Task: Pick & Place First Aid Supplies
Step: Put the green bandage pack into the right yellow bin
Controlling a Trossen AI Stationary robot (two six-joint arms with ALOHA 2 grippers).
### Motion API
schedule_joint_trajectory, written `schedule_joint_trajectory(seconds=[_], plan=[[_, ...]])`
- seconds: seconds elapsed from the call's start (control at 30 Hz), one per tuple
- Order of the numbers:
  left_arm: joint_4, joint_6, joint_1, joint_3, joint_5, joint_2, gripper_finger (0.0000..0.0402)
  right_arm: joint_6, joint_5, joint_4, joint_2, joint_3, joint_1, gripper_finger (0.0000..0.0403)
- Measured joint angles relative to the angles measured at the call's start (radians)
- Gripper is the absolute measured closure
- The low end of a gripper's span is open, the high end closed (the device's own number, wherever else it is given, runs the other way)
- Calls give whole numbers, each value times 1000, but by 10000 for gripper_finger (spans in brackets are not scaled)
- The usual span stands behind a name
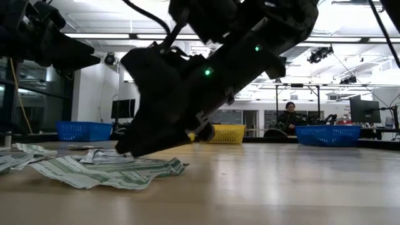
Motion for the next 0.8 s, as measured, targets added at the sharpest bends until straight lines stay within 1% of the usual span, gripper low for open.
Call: schedule_joint_trajectory(seconds=[0.13, 0.47, 0.53, 0.8], plan=[[0, 0, 0, 0, 0, 0, 224, -41, -48, 24, 36, 46, 0, 263], [0, 0, 0, 0, -1, 0, 224, -55, -67, -17, 37, 62, 0, 263], [0, 0, 0, 0, 0, 0, 224, -86, -86, -19, 37, 62, 2, 263], [0, 0, 0, 0, -1, 0, 224, -261, -88, -54, 34, 71, 13, 263]])
